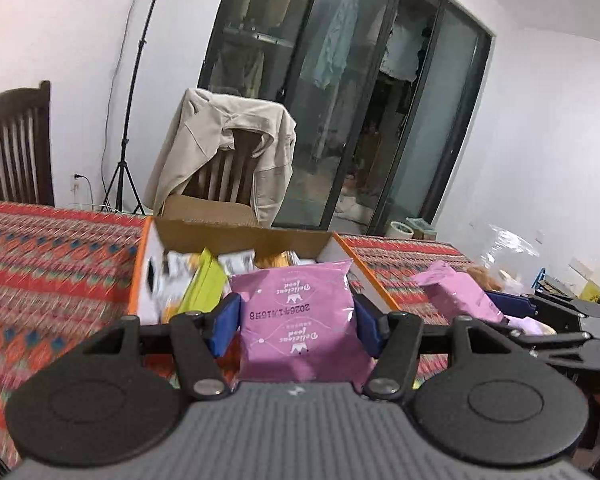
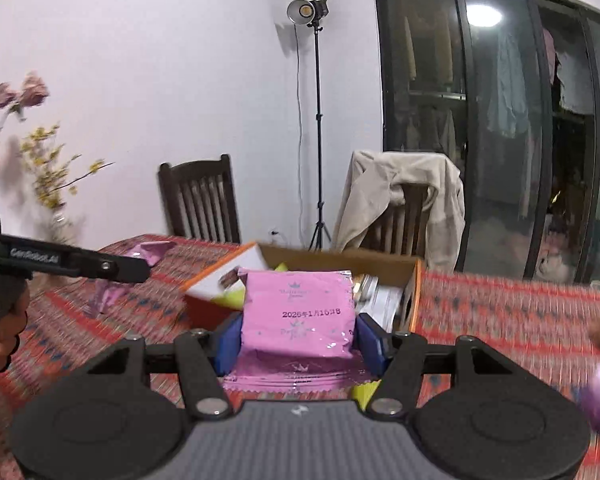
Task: Organize snacks
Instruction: 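Carry both pink packets into the orange box and open both tools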
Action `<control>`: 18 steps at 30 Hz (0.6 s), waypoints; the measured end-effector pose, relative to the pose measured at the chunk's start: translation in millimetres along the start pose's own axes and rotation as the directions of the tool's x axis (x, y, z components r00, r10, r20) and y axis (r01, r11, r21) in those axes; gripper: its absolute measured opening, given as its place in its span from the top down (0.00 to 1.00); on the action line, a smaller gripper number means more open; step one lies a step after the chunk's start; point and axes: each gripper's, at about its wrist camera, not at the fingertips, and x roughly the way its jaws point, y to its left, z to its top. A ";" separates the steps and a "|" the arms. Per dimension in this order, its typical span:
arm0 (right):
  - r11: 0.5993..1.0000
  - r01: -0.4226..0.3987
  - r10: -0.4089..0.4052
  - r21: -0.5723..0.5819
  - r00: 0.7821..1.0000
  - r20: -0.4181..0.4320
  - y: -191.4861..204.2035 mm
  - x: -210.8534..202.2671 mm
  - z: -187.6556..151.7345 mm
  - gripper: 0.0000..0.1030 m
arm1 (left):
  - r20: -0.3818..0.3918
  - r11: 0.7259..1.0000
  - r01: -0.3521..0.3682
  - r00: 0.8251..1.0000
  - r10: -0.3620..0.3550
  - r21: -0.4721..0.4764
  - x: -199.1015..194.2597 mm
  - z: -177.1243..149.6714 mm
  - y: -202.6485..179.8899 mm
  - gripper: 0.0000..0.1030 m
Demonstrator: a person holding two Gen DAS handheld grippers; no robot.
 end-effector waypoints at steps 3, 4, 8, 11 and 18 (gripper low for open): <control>1.000 0.022 -0.022 -0.014 1.000 -0.021 -15.4 48.0 27.5 0.42 | -0.032 1.000 -0.018 0.999 0.018 -0.001 52.0 25.8 1.8 0.40; 0.999 0.033 -0.033 -0.014 0.999 -0.033 -20.6 64.3 33.8 0.42 | -0.043 1.000 -0.029 0.999 0.029 -0.010 67.7 31.1 2.9 0.40; 0.998 0.059 -0.059 -0.003 0.992 -0.108 -41.7 132.0 45.1 0.42 | -0.096 0.998 -0.068 0.993 0.067 -0.004 133.0 41.5 8.7 0.40; 0.997 0.078 -0.081 -0.021 0.982 -0.172 -49.4 174.4 38.9 0.42 | -0.136 0.994 -0.114 0.984 0.113 0.007 179.8 40.0 13.5 0.40; 0.989 0.114 -0.135 -0.091 0.950 -0.280 -50.8 250.0 14.9 0.42 | -0.188 0.986 -0.165 0.968 0.167 0.025 249.7 31.6 23.7 0.40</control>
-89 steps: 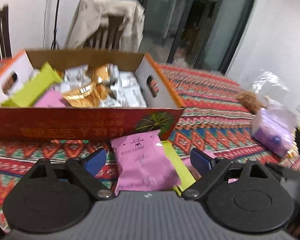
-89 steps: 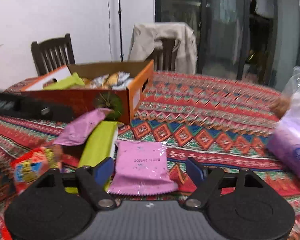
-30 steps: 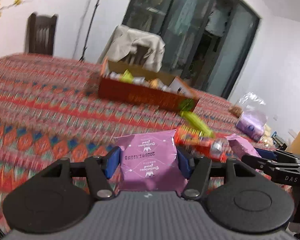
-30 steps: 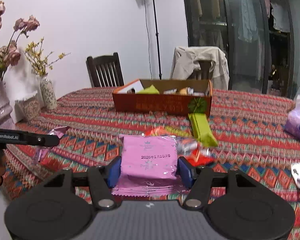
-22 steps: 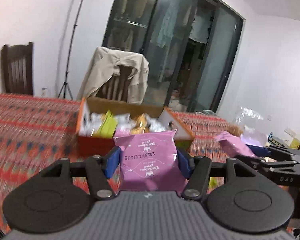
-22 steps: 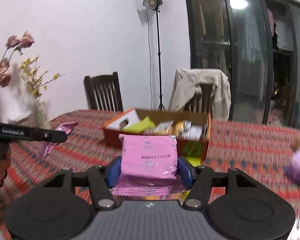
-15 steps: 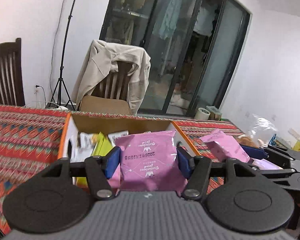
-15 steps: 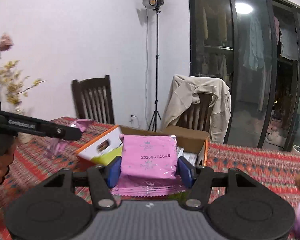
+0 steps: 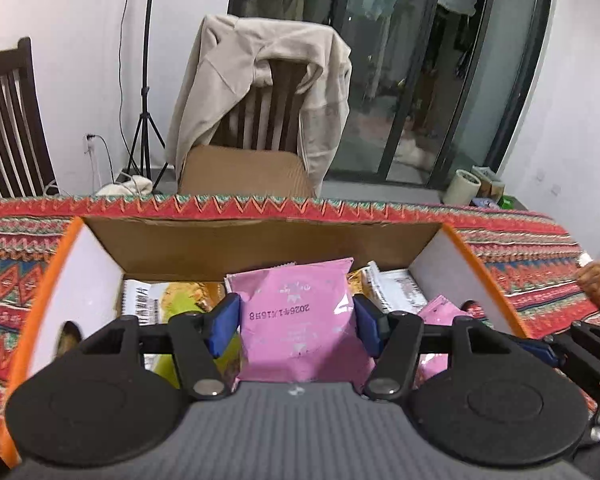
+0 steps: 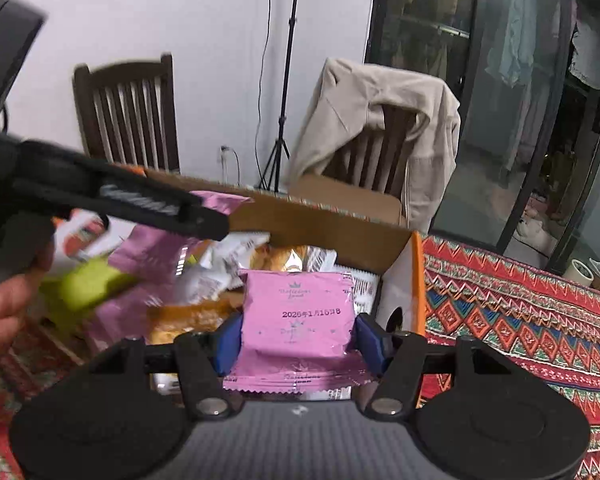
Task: Organize snacks
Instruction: 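Carry both pink packets into the orange box and open both tools, then withdraw both tools from the box toward the red chip bag and green bar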
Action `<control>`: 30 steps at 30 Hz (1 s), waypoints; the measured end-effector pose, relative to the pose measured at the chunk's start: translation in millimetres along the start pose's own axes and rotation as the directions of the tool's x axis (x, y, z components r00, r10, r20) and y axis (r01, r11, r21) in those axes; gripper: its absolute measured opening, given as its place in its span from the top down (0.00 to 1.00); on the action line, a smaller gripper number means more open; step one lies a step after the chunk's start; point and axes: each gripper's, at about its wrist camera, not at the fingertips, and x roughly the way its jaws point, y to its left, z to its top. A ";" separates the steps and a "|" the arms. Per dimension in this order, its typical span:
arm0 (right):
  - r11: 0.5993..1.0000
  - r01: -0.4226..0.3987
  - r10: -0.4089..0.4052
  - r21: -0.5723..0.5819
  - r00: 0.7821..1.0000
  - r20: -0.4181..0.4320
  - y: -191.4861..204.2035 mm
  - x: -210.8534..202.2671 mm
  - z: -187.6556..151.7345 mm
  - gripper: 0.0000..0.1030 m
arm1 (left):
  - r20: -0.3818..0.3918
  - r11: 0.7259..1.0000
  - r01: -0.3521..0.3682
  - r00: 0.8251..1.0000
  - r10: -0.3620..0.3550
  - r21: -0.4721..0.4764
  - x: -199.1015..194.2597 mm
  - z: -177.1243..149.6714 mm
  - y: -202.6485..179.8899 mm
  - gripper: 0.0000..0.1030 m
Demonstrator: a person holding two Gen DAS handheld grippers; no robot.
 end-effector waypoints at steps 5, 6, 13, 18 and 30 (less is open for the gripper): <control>0.999 0.012 -0.013 -0.031 1.000 -0.027 4.5 20.4 -4.5 0.42 | -0.001 1.000 0.027 1.000 -0.027 -0.010 1.3 0.4 3.2 0.20; 0.999 0.014 -0.015 -0.028 1.000 -0.026 5.0 21.6 -6.1 0.41 | 0.010 1.000 0.029 1.000 -0.029 -0.005 -2.5 0.1 3.9 0.20; 1.000 0.005 -0.005 0.008 1.000 0.011 2.0 -3.0 -3.9 0.34 | 0.041 0.998 0.024 0.999 -0.026 0.056 -52.0 0.1 13.8 0.18; 1.000 0.000 -0.001 0.019 0.997 0.072 -3.5 -56.3 12.3 0.33 | 0.076 0.995 0.021 0.997 -0.028 0.095 -115.5 -4.8 22.4 0.16; 0.999 -0.013 0.023 -0.050 0.978 0.206 9.0 -223.2 6.9 0.31 | 0.245 0.988 0.019 0.968 -0.057 0.155 -314.7 -61.3 24.7 0.03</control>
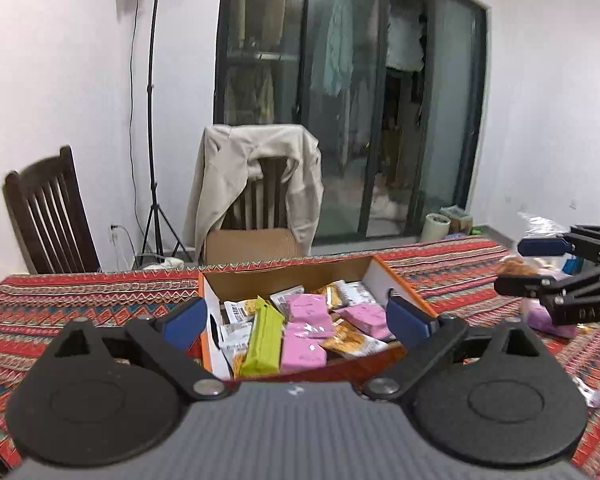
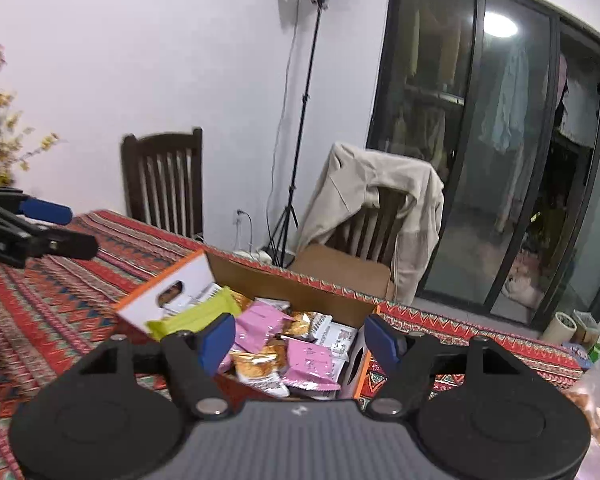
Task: Organize snacks
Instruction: 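Withdraw both tools from the box toward the red chip bag and green bar, then grasp the red-blue chip bag with the left tool while the right tool grasps a green bar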
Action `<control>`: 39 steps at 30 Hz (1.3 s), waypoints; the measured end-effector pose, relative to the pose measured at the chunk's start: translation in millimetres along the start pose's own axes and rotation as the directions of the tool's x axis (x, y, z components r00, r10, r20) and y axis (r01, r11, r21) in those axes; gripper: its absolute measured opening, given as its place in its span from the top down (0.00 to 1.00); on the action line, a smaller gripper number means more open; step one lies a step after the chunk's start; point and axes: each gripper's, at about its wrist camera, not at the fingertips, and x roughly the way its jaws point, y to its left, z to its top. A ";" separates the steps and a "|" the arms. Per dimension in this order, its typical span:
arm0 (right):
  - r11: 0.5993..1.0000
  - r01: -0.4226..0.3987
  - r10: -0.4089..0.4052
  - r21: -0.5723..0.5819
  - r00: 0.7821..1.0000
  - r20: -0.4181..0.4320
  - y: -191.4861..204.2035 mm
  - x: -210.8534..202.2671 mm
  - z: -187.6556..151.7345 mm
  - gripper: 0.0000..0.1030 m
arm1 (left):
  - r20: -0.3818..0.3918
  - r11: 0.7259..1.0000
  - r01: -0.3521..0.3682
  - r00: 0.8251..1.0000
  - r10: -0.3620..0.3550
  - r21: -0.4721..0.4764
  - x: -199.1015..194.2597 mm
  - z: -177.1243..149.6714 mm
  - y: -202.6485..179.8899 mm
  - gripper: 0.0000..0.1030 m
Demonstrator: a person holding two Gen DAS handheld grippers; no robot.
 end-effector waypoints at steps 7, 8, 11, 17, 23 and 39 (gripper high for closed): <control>1.000 -0.022 0.023 -0.023 0.996 0.080 19.5 -99.0 -31.0 0.23 | 0.067 0.999 -0.027 0.997 0.026 0.027 -95.0 -60.4 -20.4 0.00; 0.999 -0.022 0.025 -0.031 0.996 0.086 23.3 -113.2 -40.0 0.22 | 0.075 0.999 -0.037 0.997 0.035 0.020 -106.8 -72.5 -24.2 0.00; 0.999 -0.016 0.020 -0.037 0.994 0.109 33.0 -148.3 -65.8 0.16 | 0.088 0.997 -0.076 0.993 0.074 0.020 -131.1 -103.9 -36.9 0.00; 0.999 -0.052 0.051 0.006 0.988 0.148 53.6 -206.6 -128.4 0.10 | 0.113 0.988 -0.150 0.982 0.153 -0.039 -170.2 -168.9 -66.6 0.00; 0.997 -0.020 0.014 0.075 0.996 0.092 70.9 -228.3 -193.7 0.09 | 0.021 0.980 -0.180 0.983 0.182 -0.089 -178.6 -219.3 -84.3 0.00; 0.972 -0.015 0.019 0.234 1.000 -0.018 66.7 -204.1 -269.5 0.09 | -0.111 0.976 -0.199 0.976 0.189 -0.085 -148.0 -238.6 -87.0 0.00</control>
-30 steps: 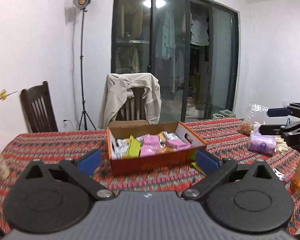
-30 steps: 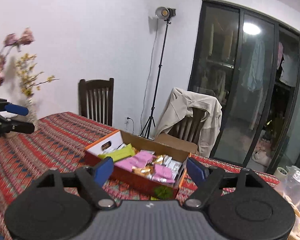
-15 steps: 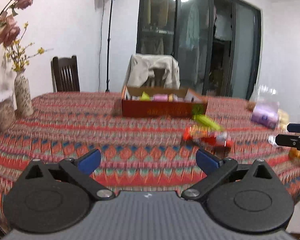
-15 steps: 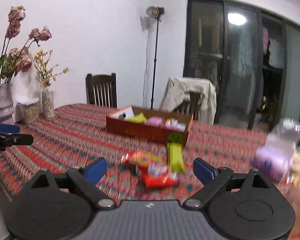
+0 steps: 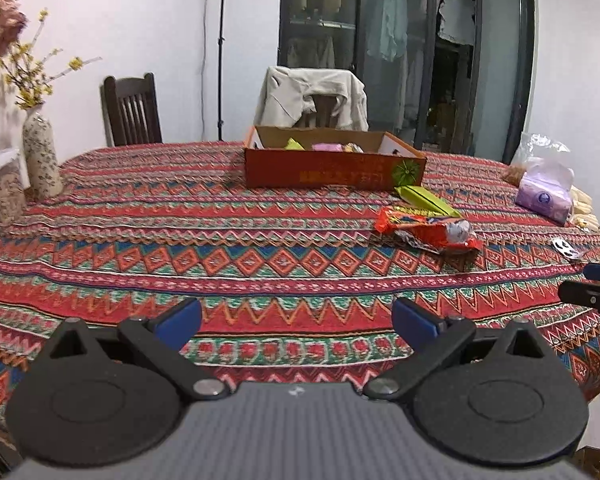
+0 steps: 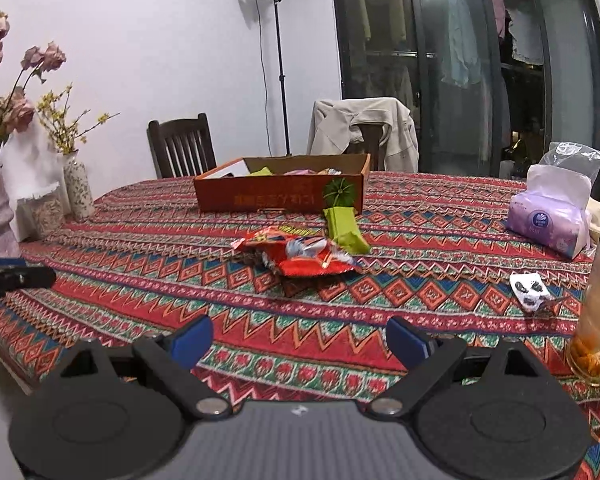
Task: Organize snacks
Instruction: 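Grasp the red-blue chip bag with the left tool while the right tool grasps a green bar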
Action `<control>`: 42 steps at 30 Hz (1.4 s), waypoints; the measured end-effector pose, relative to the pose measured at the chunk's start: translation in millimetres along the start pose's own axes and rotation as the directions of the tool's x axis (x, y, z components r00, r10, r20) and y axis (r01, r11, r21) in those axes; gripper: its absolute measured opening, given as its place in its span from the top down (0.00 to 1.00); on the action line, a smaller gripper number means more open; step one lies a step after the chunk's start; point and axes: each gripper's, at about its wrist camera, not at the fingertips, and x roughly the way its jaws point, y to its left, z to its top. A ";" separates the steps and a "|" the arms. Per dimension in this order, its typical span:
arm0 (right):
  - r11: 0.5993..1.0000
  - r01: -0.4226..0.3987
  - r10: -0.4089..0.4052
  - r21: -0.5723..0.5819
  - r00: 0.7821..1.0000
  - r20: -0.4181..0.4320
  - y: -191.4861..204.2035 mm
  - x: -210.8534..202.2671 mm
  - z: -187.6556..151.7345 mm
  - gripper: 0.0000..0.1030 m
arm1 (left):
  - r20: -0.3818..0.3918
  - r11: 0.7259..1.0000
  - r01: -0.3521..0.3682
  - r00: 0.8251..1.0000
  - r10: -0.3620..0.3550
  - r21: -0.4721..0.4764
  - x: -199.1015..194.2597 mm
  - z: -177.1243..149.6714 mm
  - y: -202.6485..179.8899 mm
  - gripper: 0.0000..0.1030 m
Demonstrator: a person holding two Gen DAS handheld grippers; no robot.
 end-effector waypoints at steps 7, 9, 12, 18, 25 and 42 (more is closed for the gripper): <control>1.000 0.023 -0.023 -0.001 1.000 -0.020 -17.3 26.4 10.7 0.10 | -0.039 0.996 0.086 0.996 -0.085 0.033 37.3 18.4 -27.6 0.00; 0.999 0.043 -0.044 -0.013 0.999 -0.021 -23.9 38.1 17.1 0.11 | -0.042 0.992 0.118 0.992 -0.117 0.033 51.8 28.1 -37.3 0.00; 0.997 0.073 -0.074 -0.029 0.997 -0.027 -34.1 59.7 31.3 0.11 | -0.061 0.985 0.172 0.983 -0.172 0.006 77.8 43.4 -50.7 0.00; 0.980 0.156 -0.162 -0.124 0.986 -0.039 -48.0 117.8 63.0 0.16 | -0.158 0.956 0.272 0.945 -0.287 -0.110 142.3 65.7 -74.1 0.00; 0.989 0.070 -0.085 -0.130 0.989 -0.117 -60.0 186.2 81.8 0.17 | -0.172 0.944 0.280 0.935 -0.309 -0.173 183.1 80.1 -82.1 0.00; 0.998 0.006 -0.011 -0.055 0.995 -0.102 -91.2 202.7 100.4 0.20 | -0.212 0.982 0.171 0.960 -0.185 -0.083 258.3 94.1 -102.1 0.00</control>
